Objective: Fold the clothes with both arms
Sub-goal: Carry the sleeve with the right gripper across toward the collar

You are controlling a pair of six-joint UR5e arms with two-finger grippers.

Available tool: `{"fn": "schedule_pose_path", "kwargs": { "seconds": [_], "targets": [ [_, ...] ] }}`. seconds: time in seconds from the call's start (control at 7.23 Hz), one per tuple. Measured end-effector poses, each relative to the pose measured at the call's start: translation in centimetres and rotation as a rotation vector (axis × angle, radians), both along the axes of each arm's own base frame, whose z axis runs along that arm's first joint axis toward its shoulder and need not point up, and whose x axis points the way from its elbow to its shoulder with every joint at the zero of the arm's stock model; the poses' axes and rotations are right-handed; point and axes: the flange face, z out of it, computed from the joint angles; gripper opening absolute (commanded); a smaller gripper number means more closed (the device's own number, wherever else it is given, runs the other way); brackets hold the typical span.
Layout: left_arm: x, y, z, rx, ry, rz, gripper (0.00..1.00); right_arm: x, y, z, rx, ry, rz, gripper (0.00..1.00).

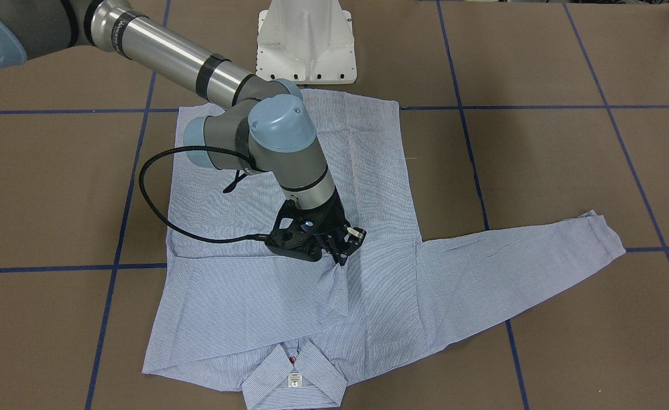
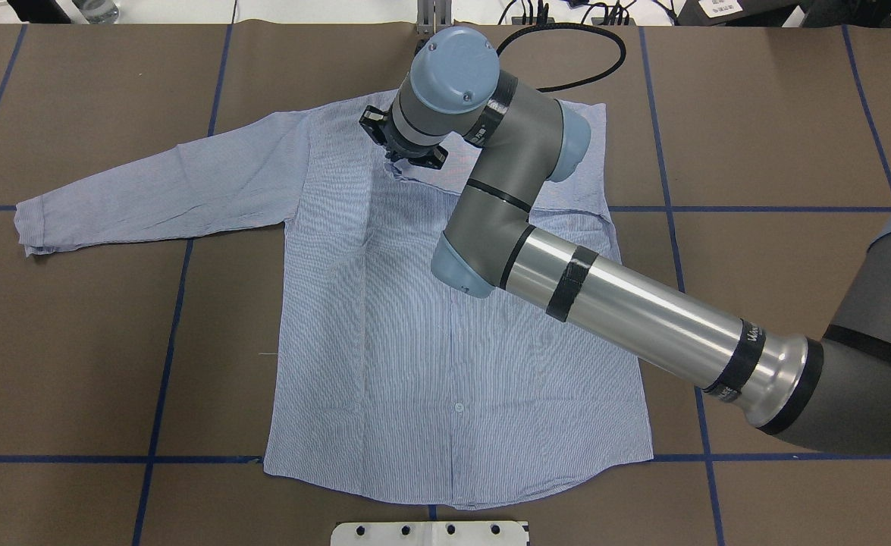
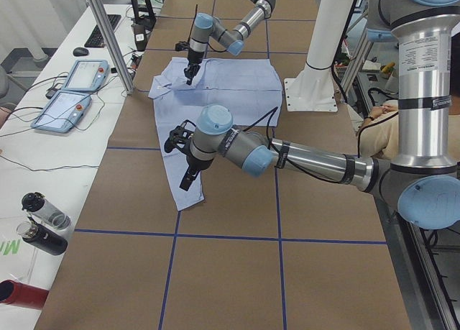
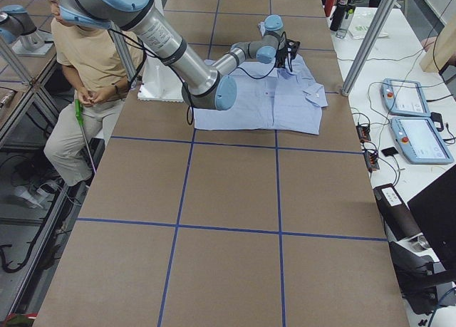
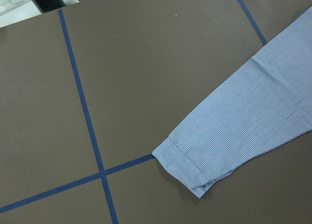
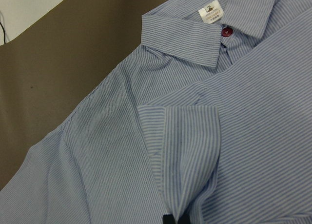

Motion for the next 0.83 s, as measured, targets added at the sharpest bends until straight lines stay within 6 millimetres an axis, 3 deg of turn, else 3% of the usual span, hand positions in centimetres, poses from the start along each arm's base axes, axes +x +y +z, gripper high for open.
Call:
{"fn": "schedule_pose_path", "kwargs": {
  "seconds": [0.42, 0.69, 0.83],
  "targets": [
    [0.0, 0.1, -0.4, 0.007, 0.002, 0.001, 0.99, -1.1, 0.7, -0.1, 0.003, 0.007, 0.012, 1.00],
    [0.2, 0.0, -0.5, 0.015, 0.006, 0.007, 0.99, 0.2, 1.3, 0.5, 0.005, -0.011, 0.014, 1.00],
    [0.5, -0.3, 0.0, 0.008, 0.007, 0.013, 0.99, 1.7, 2.2, 2.4, 0.002, -0.017, 0.007, 1.00]
  ]
}}
